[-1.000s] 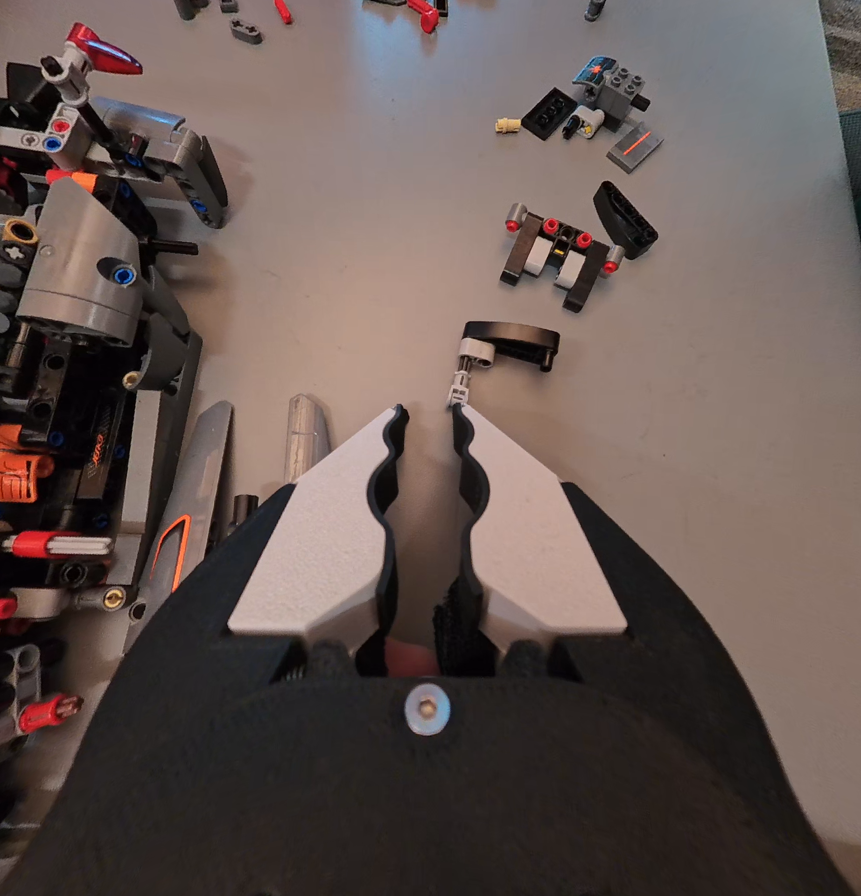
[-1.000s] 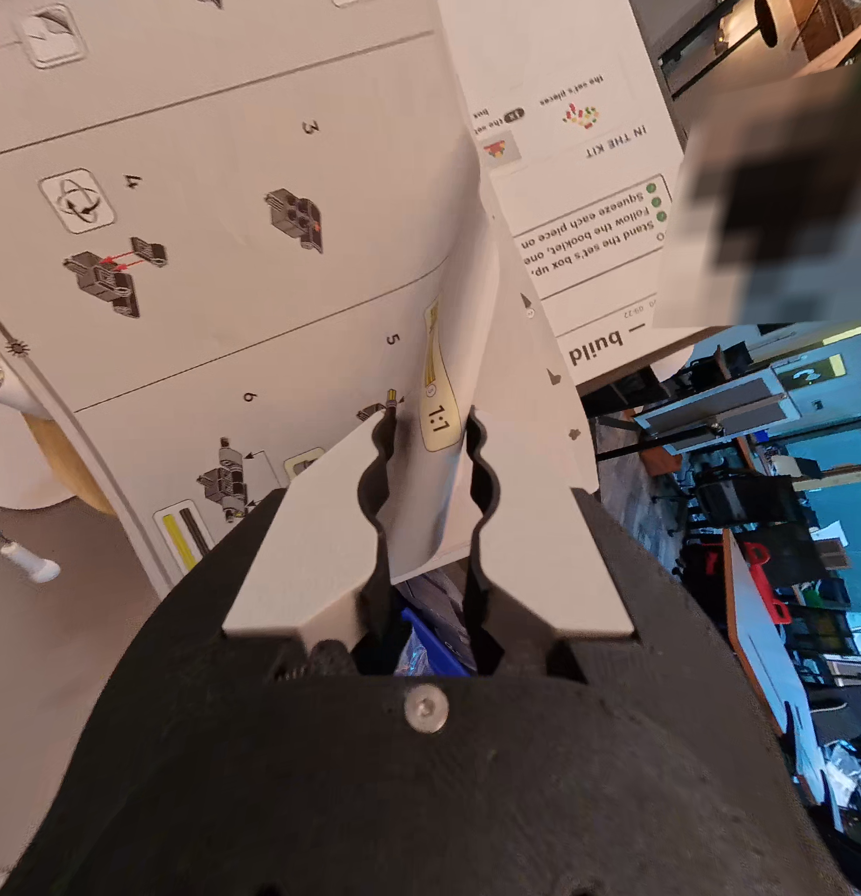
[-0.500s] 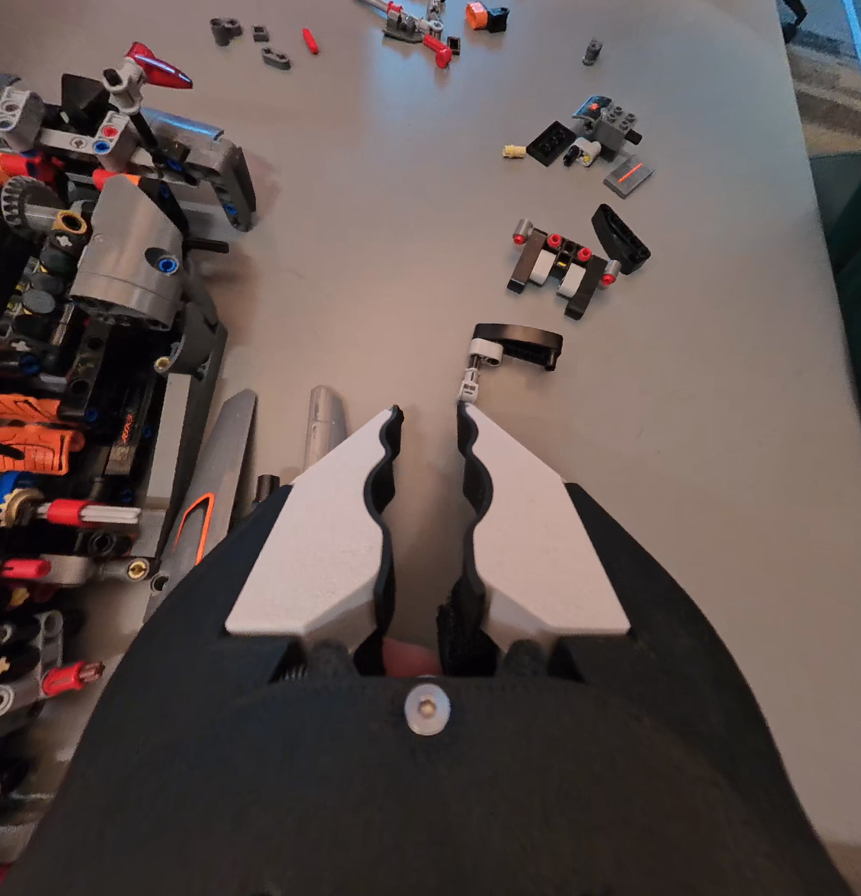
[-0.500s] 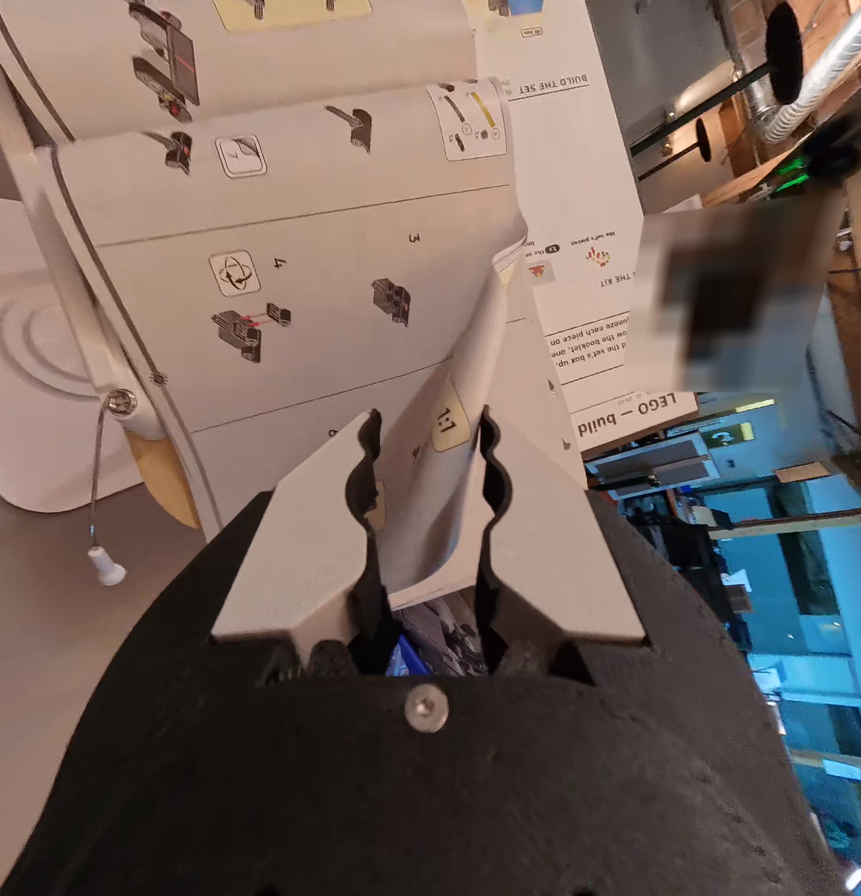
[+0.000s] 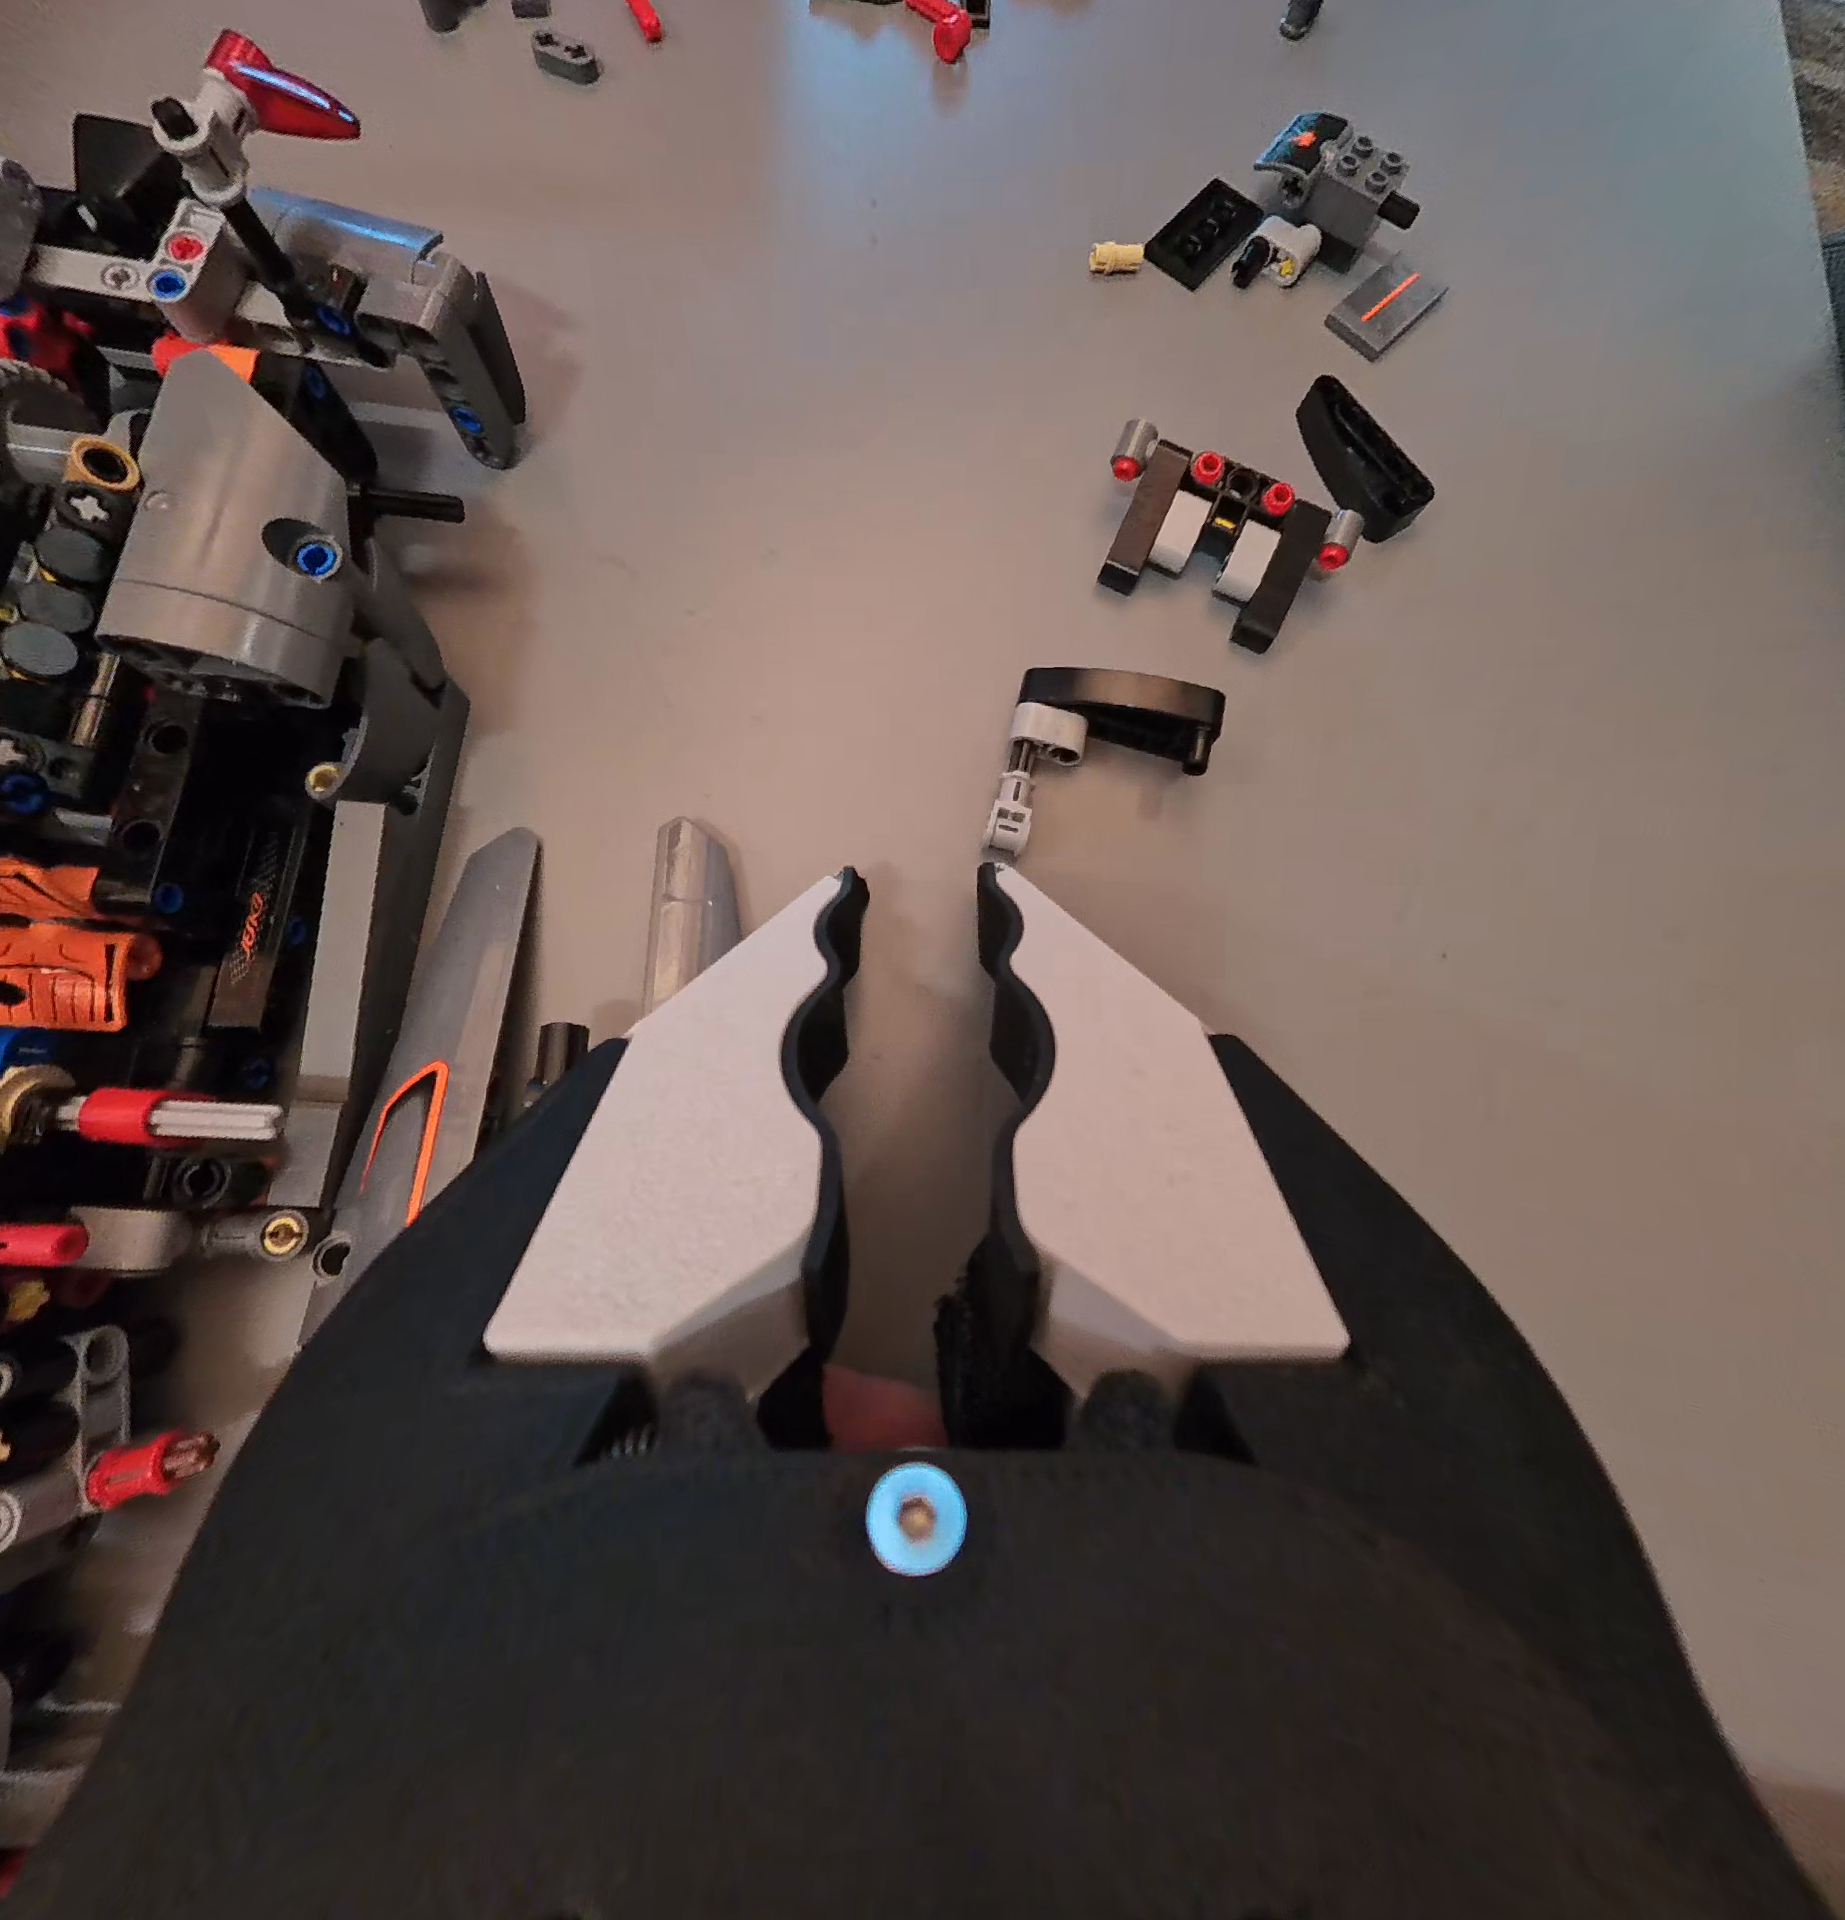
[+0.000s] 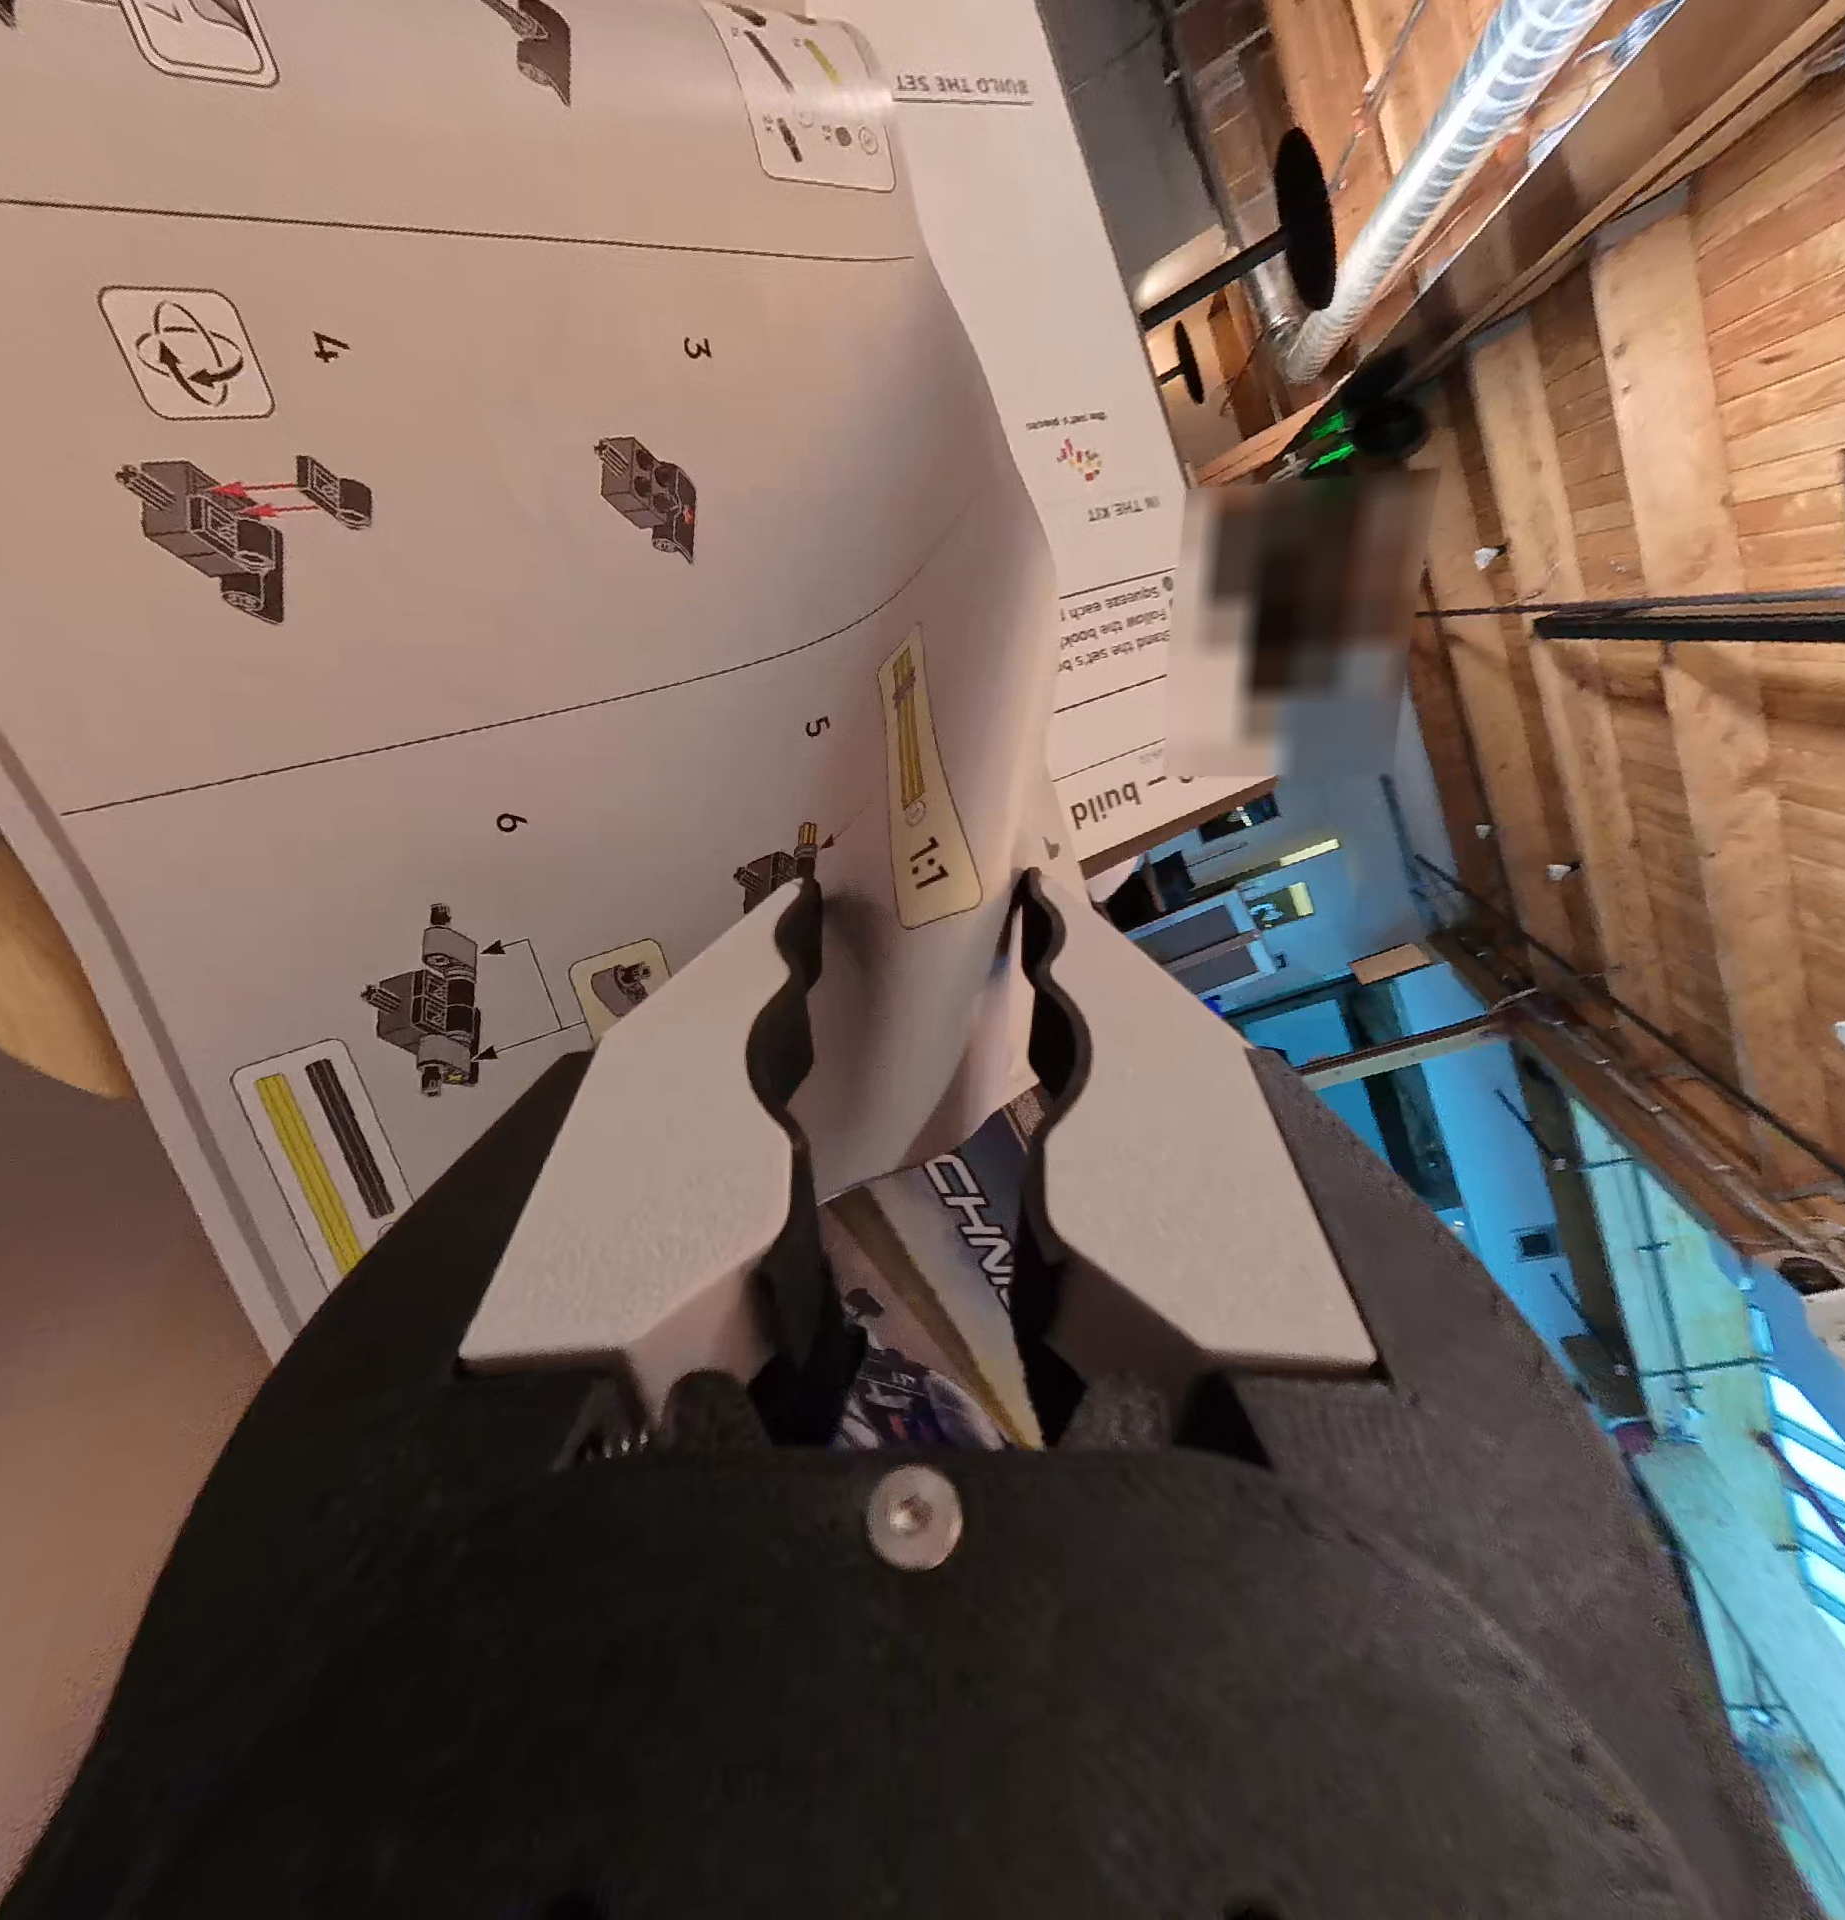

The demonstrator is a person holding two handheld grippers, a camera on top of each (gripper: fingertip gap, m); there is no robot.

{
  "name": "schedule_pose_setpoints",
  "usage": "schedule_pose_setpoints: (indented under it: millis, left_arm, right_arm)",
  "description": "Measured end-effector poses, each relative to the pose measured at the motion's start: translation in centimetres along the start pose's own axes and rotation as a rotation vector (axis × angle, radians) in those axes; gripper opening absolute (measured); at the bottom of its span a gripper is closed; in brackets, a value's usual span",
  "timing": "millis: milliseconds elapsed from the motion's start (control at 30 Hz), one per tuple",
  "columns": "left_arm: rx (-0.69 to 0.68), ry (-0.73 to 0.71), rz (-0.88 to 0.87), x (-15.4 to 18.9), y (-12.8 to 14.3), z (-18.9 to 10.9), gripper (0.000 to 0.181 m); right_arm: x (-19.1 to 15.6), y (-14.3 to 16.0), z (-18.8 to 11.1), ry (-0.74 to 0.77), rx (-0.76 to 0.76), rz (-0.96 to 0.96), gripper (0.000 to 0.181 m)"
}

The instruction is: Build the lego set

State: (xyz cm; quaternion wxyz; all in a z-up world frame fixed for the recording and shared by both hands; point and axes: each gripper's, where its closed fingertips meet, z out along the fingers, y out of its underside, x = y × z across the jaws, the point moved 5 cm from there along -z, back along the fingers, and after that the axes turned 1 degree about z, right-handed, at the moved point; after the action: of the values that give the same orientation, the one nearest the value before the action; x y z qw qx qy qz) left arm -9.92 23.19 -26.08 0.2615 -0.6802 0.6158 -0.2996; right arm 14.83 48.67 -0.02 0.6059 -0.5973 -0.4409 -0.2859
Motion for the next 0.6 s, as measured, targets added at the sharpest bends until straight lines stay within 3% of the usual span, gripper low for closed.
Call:
schedule_pose_setpoints:
  millis: [67,133,333,400,600]
  left_arm:
    - [0.0,-0.001,0.001,0.0,0.0,0.0,0.02]
    - [-0.001,-0.003,0.003,0.0,0.0,0.0,0.02]
    - [-0.001,-0.003,0.003,0.0,0.0,0.0,0.02]
    - [-0.001,-0.003,0.004,0.0,0.0,0.0,0.02]
    - [-0.001,-0.005,0.006,0.0,0.0,0.0,0.021]
  right_arm:
    - [-0.3,-0.1,0.1,-0.02,0.005,0.002,0.038]
    - [-0.4,0.0,0.2,-0.014,-0.003,-0.023,0.027]
    - [0.2,-1.6,-0.7,0.087,0.018,-0.107,0.038]
    - [-0.4,-1.9,-0.7,0.075,0.008,-0.158,0.023]
    - [-1.3,-1.6,-0.3,0.066,-0.004,-0.179,0.014]
